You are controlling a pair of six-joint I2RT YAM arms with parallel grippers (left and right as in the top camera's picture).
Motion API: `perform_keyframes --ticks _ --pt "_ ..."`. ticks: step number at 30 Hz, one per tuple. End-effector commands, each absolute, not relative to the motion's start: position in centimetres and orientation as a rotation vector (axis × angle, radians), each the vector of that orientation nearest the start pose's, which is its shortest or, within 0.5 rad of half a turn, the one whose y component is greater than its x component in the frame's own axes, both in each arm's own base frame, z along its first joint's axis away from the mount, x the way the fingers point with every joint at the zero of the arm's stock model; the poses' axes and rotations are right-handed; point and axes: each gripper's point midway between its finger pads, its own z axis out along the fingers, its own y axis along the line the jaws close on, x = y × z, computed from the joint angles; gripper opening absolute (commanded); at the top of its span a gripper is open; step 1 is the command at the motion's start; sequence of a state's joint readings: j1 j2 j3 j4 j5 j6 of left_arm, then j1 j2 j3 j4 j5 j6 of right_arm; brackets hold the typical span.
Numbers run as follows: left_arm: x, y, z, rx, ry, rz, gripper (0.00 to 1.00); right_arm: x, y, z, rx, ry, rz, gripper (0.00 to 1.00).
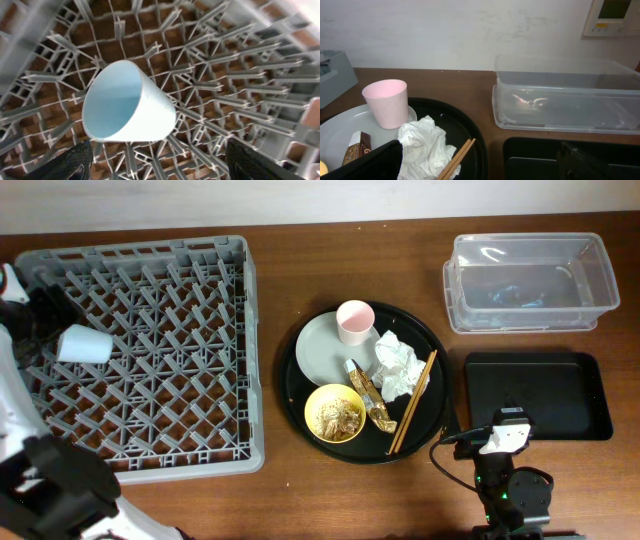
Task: Sort waste into correct bins and load items into the dishwasher rack
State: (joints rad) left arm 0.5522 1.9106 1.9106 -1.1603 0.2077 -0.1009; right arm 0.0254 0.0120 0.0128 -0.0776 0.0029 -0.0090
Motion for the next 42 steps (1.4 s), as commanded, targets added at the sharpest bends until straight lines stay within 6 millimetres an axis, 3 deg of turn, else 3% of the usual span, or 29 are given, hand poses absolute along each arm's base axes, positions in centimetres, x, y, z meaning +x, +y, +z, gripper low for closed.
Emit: perform_keyframes --ticks 1,3,6,9,11,16,19,22,24,25,29,32,37,42 --pt "41.5 19.5 16.5 -0.604 2.655 -0.28 0.81 24.6 0.3 15.5 -0.021 1.651 -0.004 0.99" --pt "42.2 19.0 16.0 -0.553 2.65 -0.332 0.77 24.6 0.3 15.5 -0.022 1.651 -0.004 0.99" --pt "42.4 19.1 15.7 -0.553 2.649 -0.333 0.55 24.6 0.3 15.5 -0.022 1.651 -0.004 0.99" --pt "42.3 19.1 15.6 -0.555 2.654 -0.333 0.48 24.6 0.3 15.5 -0.022 1.651 -0.004 0.99" --pt "42.2 19.1 15.6 -0.558 2.658 -0.333 0.38 24.6 0.3 15.5 -0.021 1.651 -0.004 0.99" --pt "42.0 18.9 15.6 -0.602 2.657 -0.348 0.01 24.6 0.3 15.5 -0.022 1.651 -0.004 0.99" --pt "42.2 18.3 16.7 -0.609 2.635 -0.398 0.01 24.6 0.3 15.5 -0.022 1.651 -0.004 0.99" --pt "43.3 16.3 21.0 -0.52 2.516 -0.544 0.01 24.6 0.3 15.5 -0.021 1.651 -0.004 0.99" --pt "43.8 14.0 25.8 -0.468 2.38 -0.711 0.01 24.6 0.3 15.5 -0.022 1.651 -0.004 0.99" --pt "43.8 13.3 27.2 -0.475 2.342 -0.761 0.0 24.6 0.3 15.5 -0.021 1.651 -0.004 0.99" --pt "42.8 11.3 30.5 -0.551 2.269 -0.913 0.0 24.6 0.3 15.5 -0.021 1.651 -0.004 0.99" --pt "41.8 10.7 29.7 -0.635 2.311 -0.959 0.0 24.6 0.3 15.5 -0.022 1.651 -0.004 0.99" --pt "41.3 9.8 25.2 -0.737 2.388 -1.082 0.01 24.6 0.3 15.5 -0.022 1.651 -0.004 0.99" --pt "42.1 9.7 21.3 -0.783 2.378 -1.221 0.01 24.6 0.3 15.5 -0.022 1.651 -0.004 0.99"
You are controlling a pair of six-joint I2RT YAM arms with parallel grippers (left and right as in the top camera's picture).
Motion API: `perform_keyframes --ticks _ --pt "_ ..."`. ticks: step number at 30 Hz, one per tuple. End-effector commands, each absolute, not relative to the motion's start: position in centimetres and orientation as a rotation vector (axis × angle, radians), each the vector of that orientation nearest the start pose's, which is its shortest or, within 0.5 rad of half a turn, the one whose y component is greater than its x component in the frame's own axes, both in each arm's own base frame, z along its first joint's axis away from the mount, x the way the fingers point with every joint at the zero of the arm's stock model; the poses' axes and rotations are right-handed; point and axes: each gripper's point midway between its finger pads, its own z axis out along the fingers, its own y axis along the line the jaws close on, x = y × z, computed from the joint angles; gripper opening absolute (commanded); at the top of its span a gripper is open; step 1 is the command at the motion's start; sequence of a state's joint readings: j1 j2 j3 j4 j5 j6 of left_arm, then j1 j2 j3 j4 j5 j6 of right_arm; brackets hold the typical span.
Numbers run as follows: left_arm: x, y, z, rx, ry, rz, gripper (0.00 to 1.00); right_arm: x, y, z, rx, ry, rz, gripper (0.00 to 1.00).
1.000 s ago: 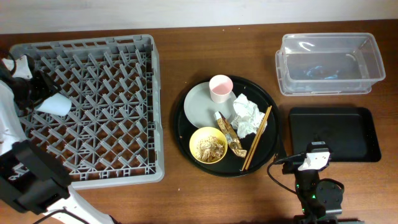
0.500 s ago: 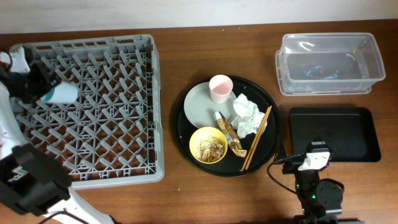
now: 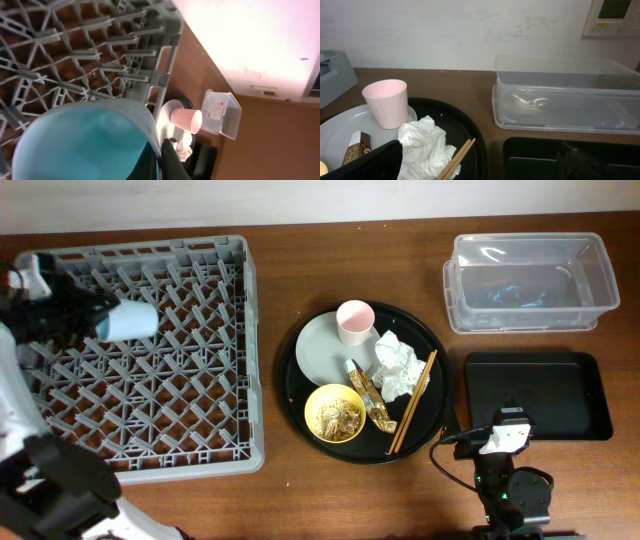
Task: Sort waste into correct bins and load items into the dishwasher rack
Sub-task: 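Set the light blue cup upside down in the rack and release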
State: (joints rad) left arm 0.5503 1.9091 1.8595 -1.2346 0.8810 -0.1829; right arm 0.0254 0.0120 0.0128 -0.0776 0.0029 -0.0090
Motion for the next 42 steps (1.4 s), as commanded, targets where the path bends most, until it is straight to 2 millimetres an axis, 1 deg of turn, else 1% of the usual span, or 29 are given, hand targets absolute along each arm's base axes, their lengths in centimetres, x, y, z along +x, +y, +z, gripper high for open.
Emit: perform_keyframes --ticks 1,7,9,12,14,16,19,21,23,25,29,31,33,35,39,41,42 --pt "42.1 9.9 20.9 -0.792 2.381 -1.225 0.0 24.6 0.3 15.5 -0.022 1.651 -0.004 0.99" --pt "42.4 10.3 18.4 -0.834 2.41 -1.255 0.0 24.6 0.3 15.5 -0.021 1.651 -0.004 0.99" --pt "42.3 10.4 17.1 -0.855 2.438 -1.256 0.01 24.6 0.3 15.5 -0.021 1.651 -0.004 0.99" --pt "42.4 10.6 16.4 -0.87 2.444 -1.266 0.0 24.6 0.3 15.5 -0.022 1.651 -0.004 0.99" --pt "42.3 11.1 16.0 -0.891 2.441 -1.269 0.01 24.6 0.3 15.5 -0.021 1.651 -0.004 0.99" --pt "42.0 12.0 15.4 -0.928 2.437 -1.263 0.01 24.6 0.3 15.5 -0.021 1.651 -0.004 0.99" --pt "41.3 13.2 13.5 -0.995 2.477 -1.214 0.0 24.6 0.3 15.5 -0.022 1.651 -0.004 0.99" --pt "40.9 13.4 12.6 -0.977 2.491 -1.215 0.0 24.6 0.3 15.5 -0.022 1.651 -0.004 0.99" --pt "40.4 13.5 11.8 -0.998 2.497 -1.228 0.01 24.6 0.3 15.5 -0.022 1.651 -0.004 0.99" --pt "40.2 13.7 11.2 -1.015 2.494 -1.233 0.09 24.6 0.3 15.5 -0.022 1.651 -0.004 0.99" --pt "39.9 14.4 11.1 -1.032 2.48 -1.227 0.1 24.6 0.3 15.5 -0.021 1.651 -0.004 0.99" --pt "39.8 14.7 10.9 -1.042 2.488 -1.204 0.13 24.6 0.3 15.5 -0.021 1.651 -0.004 0.99" --pt "39.2 15.7 10.1 -1.069 2.522 -1.129 0.19 24.6 0.3 15.5 -0.021 1.651 -0.004 0.99" --pt "38.6 16.8 9.8 -1.102 2.526 -1.089 0.25 24.6 0.3 15.5 -0.021 1.651 -0.004 0.99" --pt "37.9 18.1 9.9 -1.145 2.498 -1.085 0.38 24.6 0.3 15.5 -0.021 1.651 -0.004 0.99" --pt "37.3 18.8 10.1 -1.181 2.483 -1.089 0.42 24.6 0.3 15.5 -0.021 1.651 -0.004 0.98" --pt "37.2 19.1 10.2 -1.191 2.477 -1.087 0.42 24.6 0.3 15.5 -0.021 1.651 -0.004 0.99"
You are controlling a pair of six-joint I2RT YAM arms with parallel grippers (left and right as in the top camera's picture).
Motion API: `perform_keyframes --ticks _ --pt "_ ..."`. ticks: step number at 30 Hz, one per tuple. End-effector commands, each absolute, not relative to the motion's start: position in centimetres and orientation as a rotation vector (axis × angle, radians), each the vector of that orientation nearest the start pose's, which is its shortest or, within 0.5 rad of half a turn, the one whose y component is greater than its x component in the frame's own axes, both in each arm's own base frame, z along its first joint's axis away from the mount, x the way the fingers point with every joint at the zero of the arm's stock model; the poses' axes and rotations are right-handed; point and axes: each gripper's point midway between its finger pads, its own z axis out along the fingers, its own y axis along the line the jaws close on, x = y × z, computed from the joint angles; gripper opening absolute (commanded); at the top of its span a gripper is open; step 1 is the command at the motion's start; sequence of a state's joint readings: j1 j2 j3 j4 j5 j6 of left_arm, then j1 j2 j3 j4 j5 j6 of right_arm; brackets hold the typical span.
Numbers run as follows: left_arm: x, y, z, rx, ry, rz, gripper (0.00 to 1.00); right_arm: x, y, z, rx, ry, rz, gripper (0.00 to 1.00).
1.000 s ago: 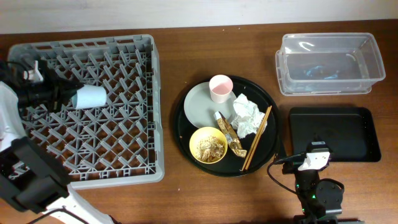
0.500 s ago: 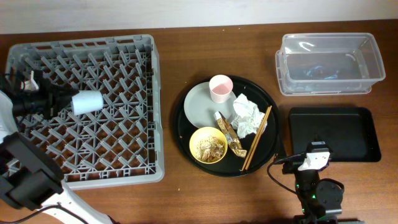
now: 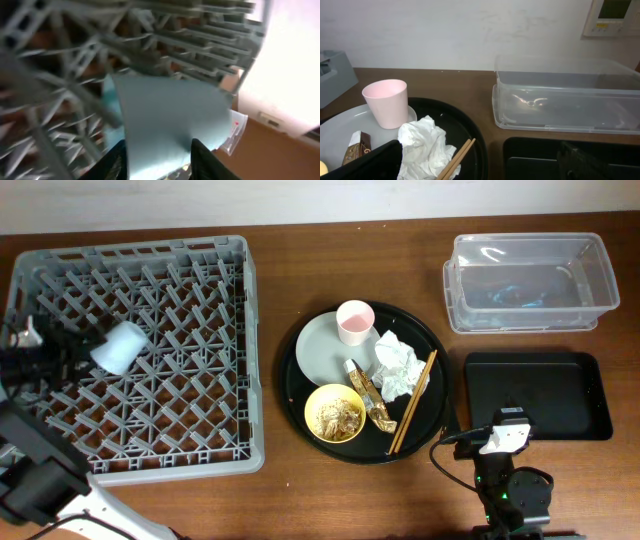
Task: Sort waste into correct bins and load items into the dishwasher rack
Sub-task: 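Set the light blue cup upside down in the rack and release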
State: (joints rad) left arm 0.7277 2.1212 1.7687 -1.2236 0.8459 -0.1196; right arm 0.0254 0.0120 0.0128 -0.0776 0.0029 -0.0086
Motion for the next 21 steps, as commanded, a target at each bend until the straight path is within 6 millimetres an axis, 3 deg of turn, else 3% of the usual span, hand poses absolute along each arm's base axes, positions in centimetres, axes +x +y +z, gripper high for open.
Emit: perform_keyframes --ticks 1,4,8,11,13,14,17,20,21 --pt "36.9 19.5 10.6 -1.206 2.467 -1.087 0.42 24.6 0.3 15.5 -0.021 1.651 -0.004 0.99" --pt "36.7 20.3 11.8 -1.216 2.452 -1.078 0.42 24.6 0.3 15.5 -0.022 1.651 -0.004 0.99" --pt "37.1 20.9 15.1 -1.143 2.452 -1.042 0.41 24.6 0.3 15.5 -0.021 1.651 -0.004 0.99" --pt "37.5 20.6 17.5 -1.101 2.459 -1.023 0.22 24.6 0.3 15.5 -0.022 1.651 -0.004 0.99" --pt "38.0 19.5 18.9 -1.025 2.485 -1.016 0.04 24.6 0.3 15.5 -0.022 1.651 -0.004 0.99" --pt "38.4 18.5 19.4 -0.96 2.508 -1.013 0.0 24.6 0.3 15.5 -0.022 1.651 -0.004 0.99" --pt "39.5 15.9 18.9 -0.851 2.606 -0.966 0.0 24.6 0.3 15.5 -0.022 1.651 -0.004 0.99" --pt "40.3 13.9 17.4 -0.75 2.746 -0.797 0.0 24.6 0.3 15.5 -0.021 1.651 -0.004 0.99" --pt "40.8 12.4 17.4 -0.7 2.768 -0.803 0.0 24.6 0.3 15.5 -0.022 1.651 -0.004 0.99"
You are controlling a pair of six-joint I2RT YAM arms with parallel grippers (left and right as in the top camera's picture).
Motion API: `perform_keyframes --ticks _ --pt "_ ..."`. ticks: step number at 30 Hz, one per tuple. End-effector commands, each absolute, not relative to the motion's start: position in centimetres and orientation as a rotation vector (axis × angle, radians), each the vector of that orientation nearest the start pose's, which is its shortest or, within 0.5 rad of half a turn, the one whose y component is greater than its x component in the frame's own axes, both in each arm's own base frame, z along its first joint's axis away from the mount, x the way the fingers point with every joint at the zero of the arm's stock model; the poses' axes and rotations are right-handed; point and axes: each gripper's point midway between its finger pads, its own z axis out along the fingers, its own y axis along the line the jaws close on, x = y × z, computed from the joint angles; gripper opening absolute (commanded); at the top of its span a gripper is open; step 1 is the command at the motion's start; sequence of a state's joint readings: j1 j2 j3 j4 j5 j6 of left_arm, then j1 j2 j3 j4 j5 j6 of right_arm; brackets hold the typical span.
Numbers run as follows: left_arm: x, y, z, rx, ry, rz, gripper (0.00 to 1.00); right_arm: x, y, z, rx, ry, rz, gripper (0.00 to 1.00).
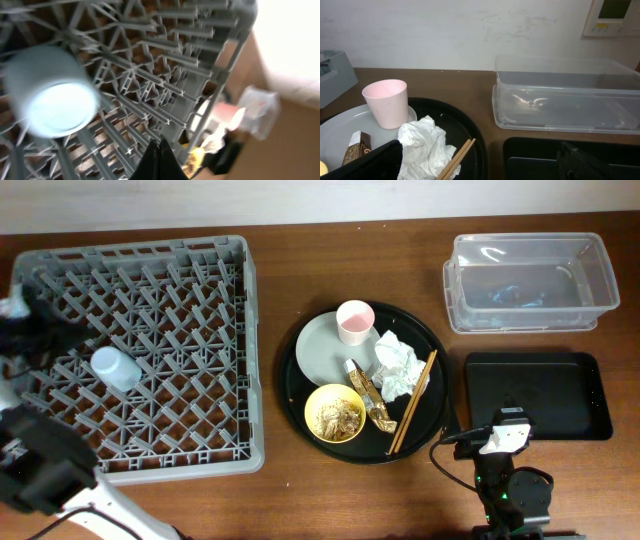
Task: Sort waste into correct bins and load items into the dishwasher rack
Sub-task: 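Set the light blue cup upside down in the rack and release, then reach the left gripper back to the pink cup on the tray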
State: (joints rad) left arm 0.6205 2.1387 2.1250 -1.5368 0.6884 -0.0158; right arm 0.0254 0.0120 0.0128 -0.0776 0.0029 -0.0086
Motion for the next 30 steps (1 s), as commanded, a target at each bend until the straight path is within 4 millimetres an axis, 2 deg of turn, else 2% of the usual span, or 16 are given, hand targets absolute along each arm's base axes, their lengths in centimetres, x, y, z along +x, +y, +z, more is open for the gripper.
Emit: perform_keyframes --ticks 1,3,5,6,7,11,14,15,16,17,19,22,27,30 --pt "41.3 10.9 17.6 -0.654 2.775 -0.829 0.0 24.6 0.3 15.5 -0.021 1.651 -0.004 0.99" --pt "42.1 7.9 17.8 -0.553 2.797 -0.866 0.0 24.6 0.3 15.5 -0.021 1.651 -0.004 0.99" --pt "42.6 3.6 18.1 -0.371 2.84 -0.881 0.0 24.6 0.3 15.5 -0.022 1.651 -0.004 0.99" --pt "42.6 2.3 18.2 -0.307 2.85 -0.883 0.0 24.6 0.3 15.5 -0.021 1.651 -0.004 0.99" --pt "42.6 -0.5 18.4 -0.194 2.871 -0.884 0.0 24.6 0.3 15.5 -0.021 1.651 -0.004 0.99" --pt "42.3 -8.1 18.6 0.109 2.908 -0.826 0.0 24.6 0.3 15.5 -0.021 1.651 -0.004 0.99" --pt "41.8 -12.7 18.3 0.307 2.912 -0.759 0.02 24.6 0.3 15.5 -0.021 1.651 -0.004 0.99" --pt "41.6 -14.6 18.3 0.381 2.899 -0.753 0.07 24.6 0.3 15.5 -0.021 1.651 -0.004 0.99" --pt "41.1 -16.5 18.3 0.45 2.888 -0.759 0.29 24.6 0.3 15.5 -0.022 1.651 -0.004 0.99" --pt "40.7 -17.9 18.3 0.498 2.881 -0.762 0.41 24.6 0.3 15.5 -0.022 1.651 -0.004 0.99" --pt "40.2 -21.0 18.5 0.612 2.836 -0.768 0.42 24.6 0.3 15.5 -0.022 1.651 -0.004 0.99" --pt "40.2 -25.0 18.6 0.756 2.737 -0.708 0.42 24.6 0.3 15.5 -0.022 1.651 -0.004 0.99" --pt "42.9 -29.1 18.4 0.866 2.542 -0.354 0.39 24.6 0.3 15.5 -0.021 1.651 -0.004 0.99" --pt "43.7 -31.7 18.1 0.893 2.457 -0.284 0.39 24.6 0.3 15.5 -0.022 1.651 -0.004 0.99"
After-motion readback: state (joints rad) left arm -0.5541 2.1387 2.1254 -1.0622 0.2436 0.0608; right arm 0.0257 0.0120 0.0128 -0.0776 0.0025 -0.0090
